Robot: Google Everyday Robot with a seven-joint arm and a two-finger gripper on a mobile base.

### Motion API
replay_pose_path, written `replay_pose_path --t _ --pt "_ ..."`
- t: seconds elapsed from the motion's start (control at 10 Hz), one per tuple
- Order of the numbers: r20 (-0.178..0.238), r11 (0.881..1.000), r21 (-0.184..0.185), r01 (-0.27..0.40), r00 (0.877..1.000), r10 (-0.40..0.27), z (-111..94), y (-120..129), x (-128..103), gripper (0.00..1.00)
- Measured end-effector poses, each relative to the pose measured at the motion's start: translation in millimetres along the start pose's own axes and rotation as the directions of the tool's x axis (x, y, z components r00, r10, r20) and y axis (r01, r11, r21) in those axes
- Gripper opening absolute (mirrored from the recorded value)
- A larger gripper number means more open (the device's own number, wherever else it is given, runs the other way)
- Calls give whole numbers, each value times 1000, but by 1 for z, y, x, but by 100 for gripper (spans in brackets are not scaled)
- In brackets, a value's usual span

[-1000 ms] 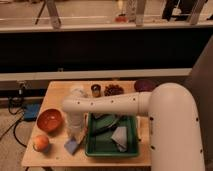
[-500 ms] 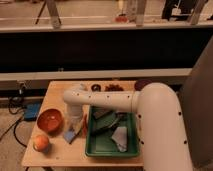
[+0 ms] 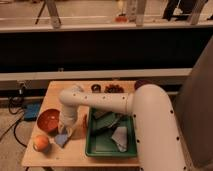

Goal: Wipe table surface with sponge

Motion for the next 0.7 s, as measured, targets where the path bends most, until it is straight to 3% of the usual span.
replay_pose_path --t 0.4,0.7 --pt "9 998 -62 22 1000 -21 13 16 -30 0" --pt "2 998 -61 -9 1000 9 8 42 -30 0"
